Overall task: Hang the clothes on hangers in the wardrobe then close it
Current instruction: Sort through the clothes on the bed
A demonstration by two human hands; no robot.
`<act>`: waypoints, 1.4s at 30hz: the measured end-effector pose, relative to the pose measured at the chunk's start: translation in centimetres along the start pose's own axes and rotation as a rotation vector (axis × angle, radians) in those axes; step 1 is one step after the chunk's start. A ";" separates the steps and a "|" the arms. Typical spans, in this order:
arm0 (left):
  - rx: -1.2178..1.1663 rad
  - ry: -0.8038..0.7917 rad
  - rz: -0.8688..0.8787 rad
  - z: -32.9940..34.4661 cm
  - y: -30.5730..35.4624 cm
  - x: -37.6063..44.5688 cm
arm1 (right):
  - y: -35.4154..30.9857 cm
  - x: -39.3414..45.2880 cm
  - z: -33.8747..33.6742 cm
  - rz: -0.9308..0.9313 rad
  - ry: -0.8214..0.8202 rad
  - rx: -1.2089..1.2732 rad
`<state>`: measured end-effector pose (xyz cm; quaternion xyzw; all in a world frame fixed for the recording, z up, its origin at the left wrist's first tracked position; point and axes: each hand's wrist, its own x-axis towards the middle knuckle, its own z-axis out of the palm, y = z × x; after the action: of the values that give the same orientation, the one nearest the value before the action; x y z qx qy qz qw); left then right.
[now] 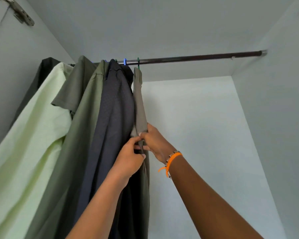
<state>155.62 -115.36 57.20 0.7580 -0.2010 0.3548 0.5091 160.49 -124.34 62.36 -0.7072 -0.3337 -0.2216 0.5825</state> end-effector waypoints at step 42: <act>0.005 0.785 -0.695 -26.8 26.0 -73.4 | -28.2 -71.5 26.1 0.485 -0.761 0.638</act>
<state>80.43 -105.40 25.24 0.5913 0.2691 0.4227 0.6319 89.41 -111.45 25.40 -0.5826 -0.3987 0.3021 0.6406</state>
